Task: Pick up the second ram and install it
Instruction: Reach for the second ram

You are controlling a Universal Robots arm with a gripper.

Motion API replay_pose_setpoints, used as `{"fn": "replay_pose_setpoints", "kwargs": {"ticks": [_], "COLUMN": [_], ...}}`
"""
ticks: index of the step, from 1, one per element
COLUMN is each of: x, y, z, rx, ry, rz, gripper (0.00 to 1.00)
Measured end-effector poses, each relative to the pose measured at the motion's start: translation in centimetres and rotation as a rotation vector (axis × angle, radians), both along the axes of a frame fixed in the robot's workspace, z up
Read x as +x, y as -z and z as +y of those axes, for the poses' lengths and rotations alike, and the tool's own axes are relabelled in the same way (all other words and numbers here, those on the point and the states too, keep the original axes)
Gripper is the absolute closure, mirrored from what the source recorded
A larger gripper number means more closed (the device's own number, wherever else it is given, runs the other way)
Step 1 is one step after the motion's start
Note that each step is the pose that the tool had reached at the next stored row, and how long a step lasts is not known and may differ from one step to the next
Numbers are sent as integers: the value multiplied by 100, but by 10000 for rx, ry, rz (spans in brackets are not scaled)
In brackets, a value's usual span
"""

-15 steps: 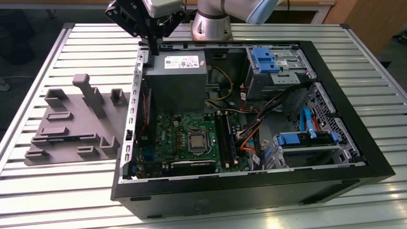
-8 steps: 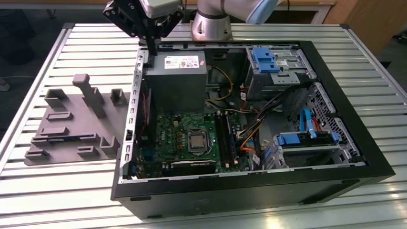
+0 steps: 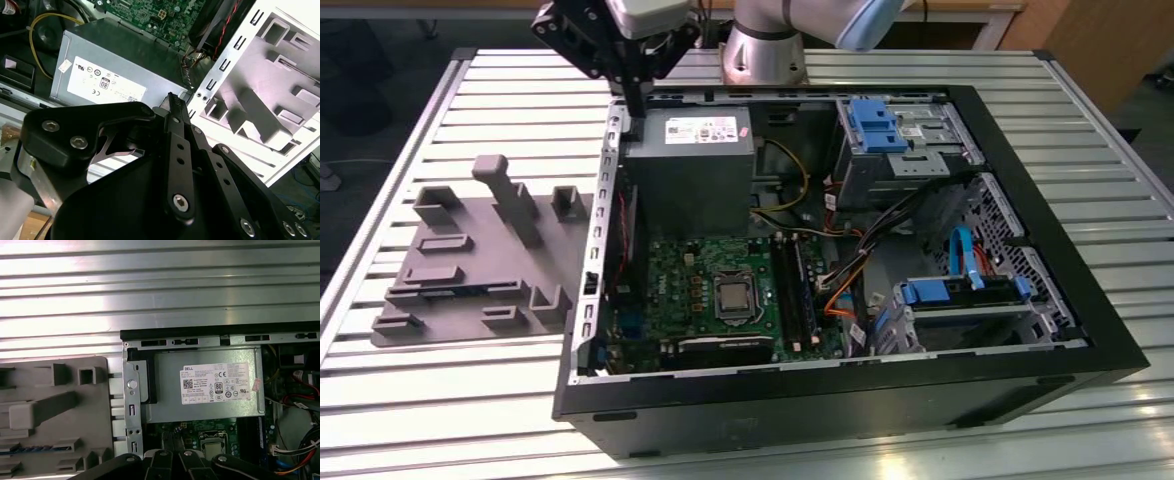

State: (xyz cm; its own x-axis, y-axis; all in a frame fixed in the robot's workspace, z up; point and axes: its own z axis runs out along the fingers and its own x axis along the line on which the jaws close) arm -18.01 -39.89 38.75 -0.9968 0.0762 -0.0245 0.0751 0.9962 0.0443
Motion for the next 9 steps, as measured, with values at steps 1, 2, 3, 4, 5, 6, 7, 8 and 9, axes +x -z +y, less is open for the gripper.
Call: {"fn": "replay_pose_setpoints", "kwargs": {"ticks": [1,2,3,4,5,6,7,8,9], "x": [-4,-7,-11,-15,-20,-25,-29,-34,-39], "y": [1,1,2,3,4,5,6,7,8], "z": [0,0,0,0,0,0,0,0,0], "rx": [0,0,0,0,0,1,0,0,0], "ry": [0,0,0,0,0,0,0,0,0], "rz": [0,1,0,0,0,0,0,0,0], "gripper": [89,89,89,89,89,89,89,89,89]}}
